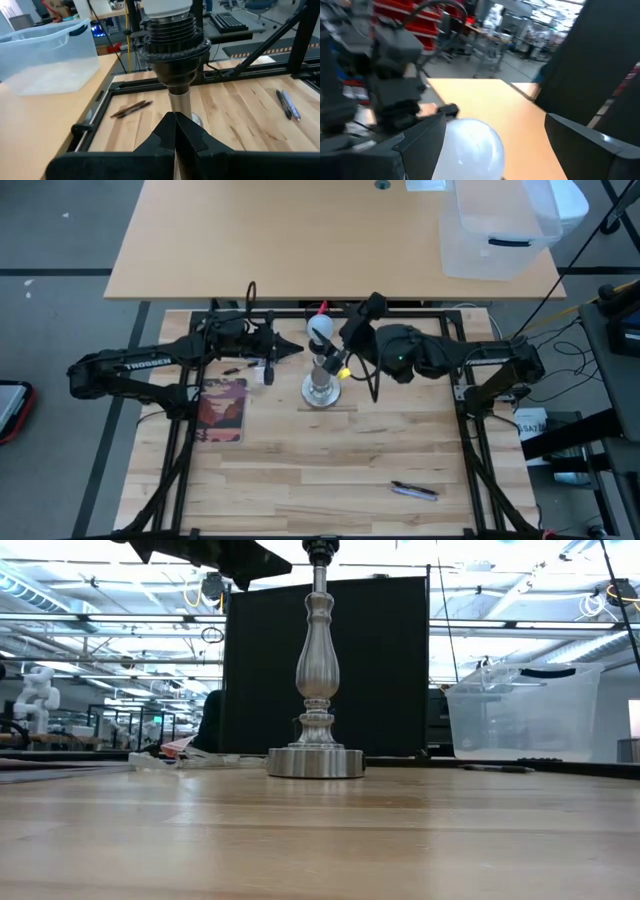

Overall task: Screw lightbulb
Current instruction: Insert the lightbulb into the desk lamp

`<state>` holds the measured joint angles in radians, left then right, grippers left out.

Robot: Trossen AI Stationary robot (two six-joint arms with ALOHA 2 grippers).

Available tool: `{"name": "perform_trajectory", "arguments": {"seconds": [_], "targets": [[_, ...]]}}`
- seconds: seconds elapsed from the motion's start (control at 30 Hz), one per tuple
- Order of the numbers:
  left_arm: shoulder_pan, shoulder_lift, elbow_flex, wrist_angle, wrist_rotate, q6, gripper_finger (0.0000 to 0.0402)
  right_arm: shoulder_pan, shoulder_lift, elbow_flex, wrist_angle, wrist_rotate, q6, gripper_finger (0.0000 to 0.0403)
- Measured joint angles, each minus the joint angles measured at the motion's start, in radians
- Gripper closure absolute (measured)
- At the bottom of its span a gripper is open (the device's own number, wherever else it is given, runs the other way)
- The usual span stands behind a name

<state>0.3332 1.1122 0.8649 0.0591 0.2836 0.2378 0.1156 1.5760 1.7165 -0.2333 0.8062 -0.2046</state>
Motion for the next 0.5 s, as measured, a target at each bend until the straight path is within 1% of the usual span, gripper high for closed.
{"name": "perform_trajectory", "arguments": {"seconds": [0.1,0.23,0.3,0.4,0.5], "targets": [[0.0,0.0,-0.003,0.008,0.0,-0.001,0.0402,-0.028,-0.001,0.001,-0.021,-0.101,0.057,0.0069],[0.0,0.0,-0.003,0.018,0.0,0.0,0.0402,-0.044,0.0,0.0,-0.042,-0.131,0.068,0.0069],[0.0,-0.008,-0.003,0.019,0.0,0.001,0.0402,-0.039,-0.001,0.0,-0.027,-0.137,0.047,0.0069],[0.0,-0.04,-0.004,0.034,0.0,0.011,0.0402,-0.021,-0.007,0.0,0.016,-0.198,0.016,0.0069],[0.0,-0.074,-0.004,0.032,0.0,0.015,0.0402,0.013,-0.014,0.0,0.072,-0.225,-0.075,0.0069]]}}
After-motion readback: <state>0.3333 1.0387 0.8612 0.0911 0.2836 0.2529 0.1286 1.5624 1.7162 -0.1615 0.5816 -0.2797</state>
